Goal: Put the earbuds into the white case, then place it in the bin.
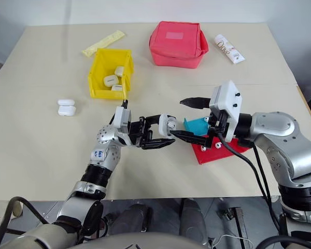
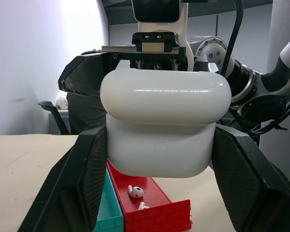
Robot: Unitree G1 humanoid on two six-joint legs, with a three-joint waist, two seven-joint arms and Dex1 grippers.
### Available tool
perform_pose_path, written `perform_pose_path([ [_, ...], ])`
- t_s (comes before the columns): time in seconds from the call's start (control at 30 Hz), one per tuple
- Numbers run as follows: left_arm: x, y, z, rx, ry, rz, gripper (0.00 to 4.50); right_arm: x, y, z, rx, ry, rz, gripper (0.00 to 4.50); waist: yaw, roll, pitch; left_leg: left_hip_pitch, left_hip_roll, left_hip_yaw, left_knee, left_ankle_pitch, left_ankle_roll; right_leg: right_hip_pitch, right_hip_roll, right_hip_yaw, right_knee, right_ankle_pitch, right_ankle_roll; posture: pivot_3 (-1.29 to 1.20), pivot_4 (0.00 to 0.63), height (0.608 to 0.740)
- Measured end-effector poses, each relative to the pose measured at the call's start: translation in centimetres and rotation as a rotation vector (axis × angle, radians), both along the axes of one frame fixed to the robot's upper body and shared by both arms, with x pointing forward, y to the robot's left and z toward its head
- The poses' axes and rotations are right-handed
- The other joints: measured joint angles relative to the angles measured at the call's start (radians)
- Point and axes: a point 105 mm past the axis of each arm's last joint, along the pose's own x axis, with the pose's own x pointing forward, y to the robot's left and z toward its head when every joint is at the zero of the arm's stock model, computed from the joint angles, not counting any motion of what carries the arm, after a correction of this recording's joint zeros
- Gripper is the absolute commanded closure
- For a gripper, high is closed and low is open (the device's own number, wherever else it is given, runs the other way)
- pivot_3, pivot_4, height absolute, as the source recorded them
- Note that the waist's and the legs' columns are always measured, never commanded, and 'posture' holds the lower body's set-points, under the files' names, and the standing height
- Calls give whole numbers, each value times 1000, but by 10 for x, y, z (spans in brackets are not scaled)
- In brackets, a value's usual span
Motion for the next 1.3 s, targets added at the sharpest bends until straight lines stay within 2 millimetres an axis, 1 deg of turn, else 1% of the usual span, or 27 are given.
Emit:
perform_pose_path([
  [0.4,-1,0,0,-1,6,-11,1702,5,-6,0,-10,-4,-27,30,0,0,0,0,0,0,0,0,0,0,0,0,0,0,0,0,150,740],
  [0.6,-4,-1,2,-6,-5,-15,1702,6,-6,1,-14,-10,-27,30,0,0,0,0,0,0,0,0,0,0,0,0,0,0,0,0,150,740],
  [0.8,-4,-1,1,-4,2,-19,1702,8,-4,6,-5,-24,-18,30,0,0,0,0,0,0,0,0,0,0,0,0,0,0,0,0,150,740],
  [1.17,-4,-2,1,-6,2,-19,1702,8,-2,5,-4,-18,-10,30,0,0,0,0,0,0,0,0,0,0,0,0,0,0,0,0,150,740],
  [1.3,-2,0,0,-3,0,-2,1702,6,-9,8,-2,-35,-43,30,2,0,0,0,0,0,0,0,0,0,0,0,0,0,0,0,150,740],
])
